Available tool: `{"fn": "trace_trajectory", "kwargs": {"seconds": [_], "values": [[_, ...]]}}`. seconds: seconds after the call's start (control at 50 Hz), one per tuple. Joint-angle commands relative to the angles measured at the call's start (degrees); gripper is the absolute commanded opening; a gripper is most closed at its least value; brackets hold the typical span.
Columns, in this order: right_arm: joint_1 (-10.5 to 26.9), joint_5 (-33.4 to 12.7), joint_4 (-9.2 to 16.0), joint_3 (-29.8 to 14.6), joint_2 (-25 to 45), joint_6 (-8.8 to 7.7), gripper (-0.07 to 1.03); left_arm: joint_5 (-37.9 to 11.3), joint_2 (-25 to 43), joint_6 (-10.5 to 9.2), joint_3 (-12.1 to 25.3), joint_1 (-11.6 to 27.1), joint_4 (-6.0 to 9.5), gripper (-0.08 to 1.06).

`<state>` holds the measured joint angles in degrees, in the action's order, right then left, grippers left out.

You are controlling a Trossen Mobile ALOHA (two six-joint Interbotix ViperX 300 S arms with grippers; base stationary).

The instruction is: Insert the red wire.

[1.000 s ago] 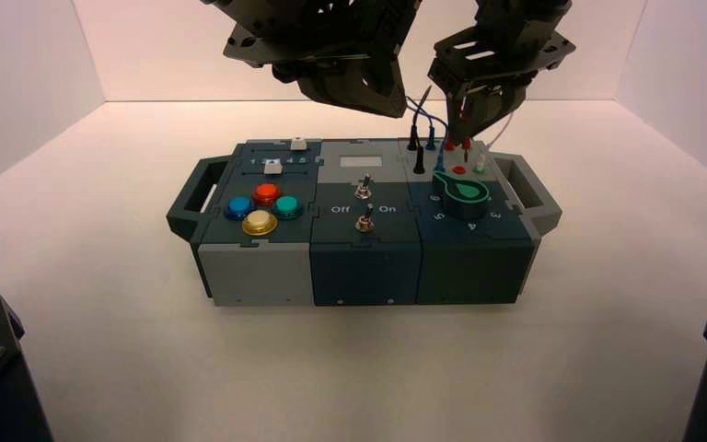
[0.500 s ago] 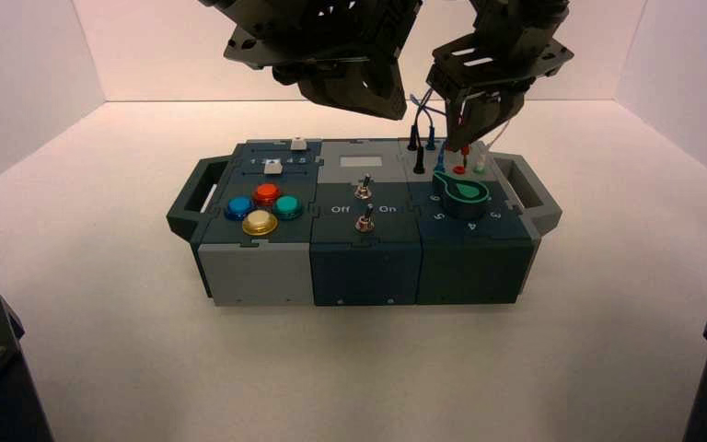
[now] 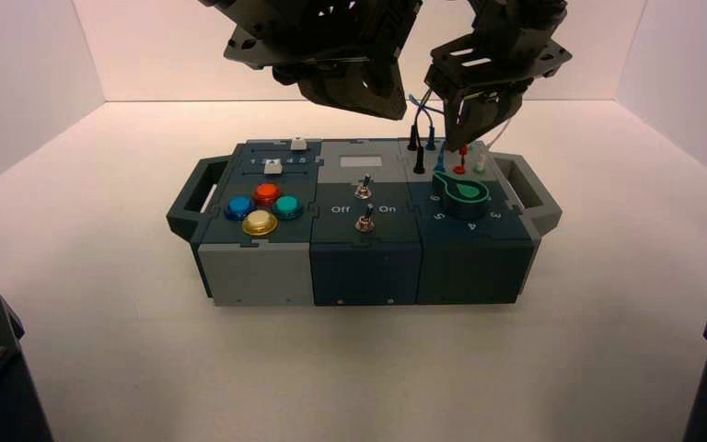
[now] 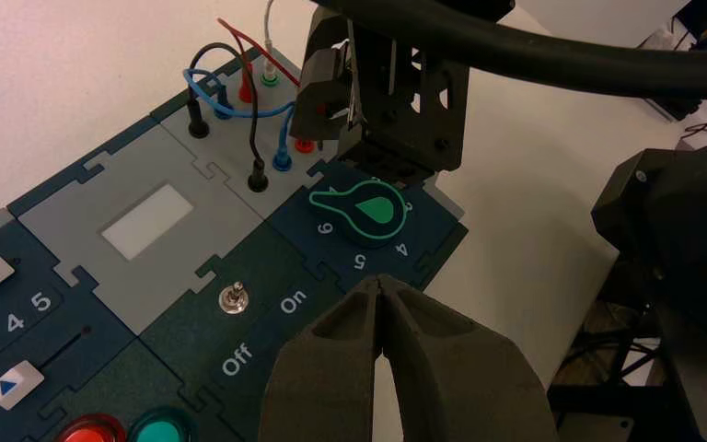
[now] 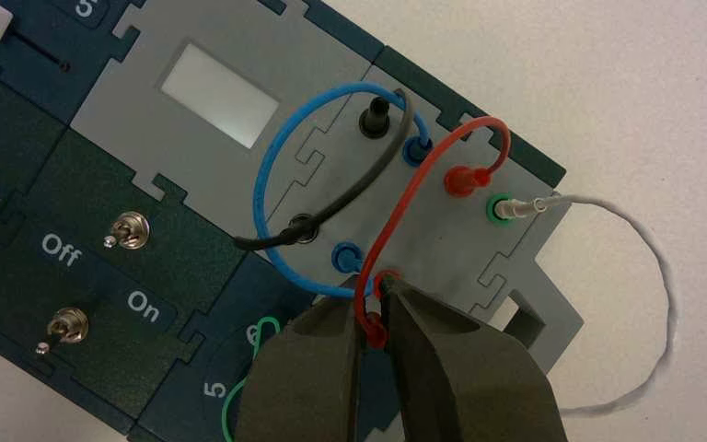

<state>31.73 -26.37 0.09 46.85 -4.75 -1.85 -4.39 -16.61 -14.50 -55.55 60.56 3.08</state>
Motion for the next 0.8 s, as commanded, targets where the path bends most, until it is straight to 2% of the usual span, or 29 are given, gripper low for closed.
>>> {"fn": "trace_trajectory", "kwargs": {"seconds": [0.02, 0.8], "values": [[0.0, 0.4, 0.2, -0.7, -0.6, 0.00, -0.03, 0.3, -0.4, -0.26, 1.3, 0.2, 0.00, -0.03], [-0.1, 0.7, -0.5, -1.1, 0.5, -0.18, -0.03, 0.3, -0.9, -0.26, 1.1, 0.2, -0.09, -0.03]]}}
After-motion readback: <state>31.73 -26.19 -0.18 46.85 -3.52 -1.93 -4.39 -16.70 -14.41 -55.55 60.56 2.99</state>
